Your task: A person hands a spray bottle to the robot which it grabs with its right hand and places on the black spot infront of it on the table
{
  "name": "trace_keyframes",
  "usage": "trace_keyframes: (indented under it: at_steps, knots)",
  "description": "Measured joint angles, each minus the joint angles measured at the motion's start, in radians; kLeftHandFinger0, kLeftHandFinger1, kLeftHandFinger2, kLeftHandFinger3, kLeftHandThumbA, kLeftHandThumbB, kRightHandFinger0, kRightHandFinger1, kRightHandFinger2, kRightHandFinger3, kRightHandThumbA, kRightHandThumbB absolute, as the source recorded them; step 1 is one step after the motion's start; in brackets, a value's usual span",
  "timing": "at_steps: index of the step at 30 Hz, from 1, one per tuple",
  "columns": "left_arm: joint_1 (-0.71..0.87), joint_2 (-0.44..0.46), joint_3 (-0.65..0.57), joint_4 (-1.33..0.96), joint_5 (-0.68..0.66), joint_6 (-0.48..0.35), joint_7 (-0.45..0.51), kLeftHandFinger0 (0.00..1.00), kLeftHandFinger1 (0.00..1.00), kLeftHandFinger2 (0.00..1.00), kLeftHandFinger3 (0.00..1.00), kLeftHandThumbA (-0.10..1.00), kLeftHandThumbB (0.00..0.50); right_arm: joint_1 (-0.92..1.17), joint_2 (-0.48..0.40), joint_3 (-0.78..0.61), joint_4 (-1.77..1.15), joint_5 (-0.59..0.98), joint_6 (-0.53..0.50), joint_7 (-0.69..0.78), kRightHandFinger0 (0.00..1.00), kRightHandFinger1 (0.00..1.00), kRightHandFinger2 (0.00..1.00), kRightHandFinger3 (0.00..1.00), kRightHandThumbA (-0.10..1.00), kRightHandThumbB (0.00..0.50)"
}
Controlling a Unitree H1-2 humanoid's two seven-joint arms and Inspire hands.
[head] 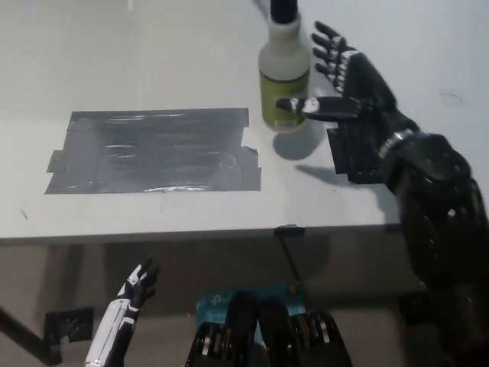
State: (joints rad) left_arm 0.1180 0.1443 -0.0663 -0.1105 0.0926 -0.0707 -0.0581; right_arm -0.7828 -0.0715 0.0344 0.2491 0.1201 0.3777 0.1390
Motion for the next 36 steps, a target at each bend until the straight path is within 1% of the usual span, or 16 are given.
trace_keyframes:
  at_steps: [4, 6, 7, 10, 17, 20, 21, 22, 23, 24, 25, 27, 28, 31, 33, 36]
  knots:
    - [-0.002, 0.000, 0.001, -0.003, 0.000, 0.001, -0.001, 1.00, 1.00, 1.00, 1.00, 1.00, 0.069, -0.045, 0.027, 0.012, 0.096, -0.008, -0.001, -0.002, 1.00, 1.00, 1.00, 1.00, 1.00, 0.444]
    - [-0.002, 0.000, 0.002, -0.008, 0.000, 0.003, -0.003, 1.00, 1.00, 1.00, 1.00, 1.00, 0.052, -0.064, 0.035, 0.025, 0.128, -0.017, -0.001, -0.002, 1.00, 1.00, 1.00, 1.00, 1.00, 0.444]
    - [-0.003, -0.001, 0.002, -0.011, 0.000, 0.003, -0.003, 1.00, 1.00, 1.00, 1.00, 1.00, 0.024, -0.071, 0.040, 0.029, 0.137, -0.019, -0.001, -0.003, 1.00, 1.00, 1.00, 1.00, 1.00, 0.419]
    - [-0.003, -0.001, 0.003, -0.019, 0.000, 0.003, -0.003, 1.00, 1.00, 1.00, 1.00, 1.00, 0.026, -0.095, 0.063, 0.030, 0.181, -0.023, 0.002, -0.009, 1.00, 1.00, 1.00, 1.00, 1.00, 0.432]
    - [-0.012, -0.001, 0.007, -0.021, 0.000, 0.003, -0.004, 1.00, 1.00, 1.00, 1.00, 1.00, 0.024, -0.150, 0.080, 0.026, 0.303, -0.024, -0.002, -0.015, 1.00, 1.00, 1.00, 1.00, 1.00, 0.401]
    - [-0.017, -0.001, 0.009, -0.022, 0.000, 0.003, -0.004, 1.00, 1.00, 1.00, 1.00, 1.00, 0.028, -0.166, 0.076, 0.026, 0.338, -0.029, -0.010, -0.016, 1.00, 1.00, 1.00, 1.00, 1.00, 0.427]
    - [-0.018, -0.001, 0.009, -0.022, 0.000, 0.003, -0.004, 1.00, 1.00, 1.00, 1.00, 1.00, 0.032, -0.171, 0.073, 0.028, 0.346, -0.033, -0.016, -0.018, 0.69, 0.71, 0.80, 0.90, 0.89, 0.422]
    - [-0.019, -0.001, 0.009, -0.022, -0.001, 0.003, -0.004, 1.00, 1.00, 1.00, 1.00, 1.00, 0.028, -0.179, 0.068, 0.033, 0.363, -0.046, -0.030, -0.025, 0.37, 0.41, 0.49, 0.54, 0.80, 0.416]
    - [-0.019, -0.001, 0.009, -0.022, -0.001, 0.003, -0.004, 1.00, 1.00, 1.00, 1.00, 1.00, 0.028, -0.184, 0.068, 0.033, 0.373, -0.051, -0.039, -0.030, 0.14, 0.30, 0.49, 0.52, 0.79, 0.415]
    - [-0.019, -0.001, 0.010, -0.022, -0.001, 0.003, -0.004, 1.00, 1.00, 1.00, 1.00, 1.00, 0.026, -0.193, 0.069, 0.028, 0.391, -0.059, -0.057, -0.047, 0.01, 0.08, 0.31, 0.24, 0.69, 0.435]
    - [-0.019, -0.001, 0.010, -0.022, -0.001, 0.003, -0.004, 1.00, 1.00, 1.00, 1.00, 1.00, 0.026, -0.196, 0.070, 0.027, 0.398, -0.062, -0.064, -0.056, 0.00, 0.11, 0.36, 0.24, 0.62, 0.433]
    - [-0.019, -0.001, 0.010, -0.022, -0.001, 0.003, -0.004, 1.00, 1.00, 1.00, 1.00, 1.00, 0.012, -0.197, 0.078, 0.014, 0.415, -0.071, -0.096, -0.089, 0.00, 0.22, 0.49, 0.32, 0.58, 0.393]
    - [-0.018, -0.001, 0.010, -0.022, -0.001, 0.003, -0.004, 1.00, 1.00, 1.00, 1.00, 1.00, 0.002, -0.196, 0.087, 0.002, 0.419, -0.075, -0.112, -0.108, 0.02, 0.26, 0.53, 0.37, 0.58, 0.376]
    - [-0.018, -0.001, 0.010, -0.022, -0.001, 0.003, -0.004, 1.00, 1.00, 1.00, 1.00, 1.00, 0.020, -0.195, 0.105, -0.010, 0.419, -0.084, -0.148, -0.136, 0.03, 0.26, 0.51, 0.35, 0.59, 0.369]
    - [-0.018, -0.001, 0.011, -0.023, -0.001, 0.003, -0.004, 1.00, 1.00, 1.00, 1.00, 1.00, 0.032, -0.194, 0.113, -0.011, 0.423, -0.090, -0.173, -0.152, 0.00, 0.27, 0.51, 0.35, 0.60, 0.388]
    - [-0.017, -0.001, 0.011, -0.024, -0.001, 0.003, -0.004, 1.00, 1.00, 1.00, 1.00, 1.00, 0.024, -0.187, 0.116, -0.012, 0.428, -0.096, -0.186, -0.165, 0.01, 0.30, 0.53, 0.36, 0.62, 0.381]
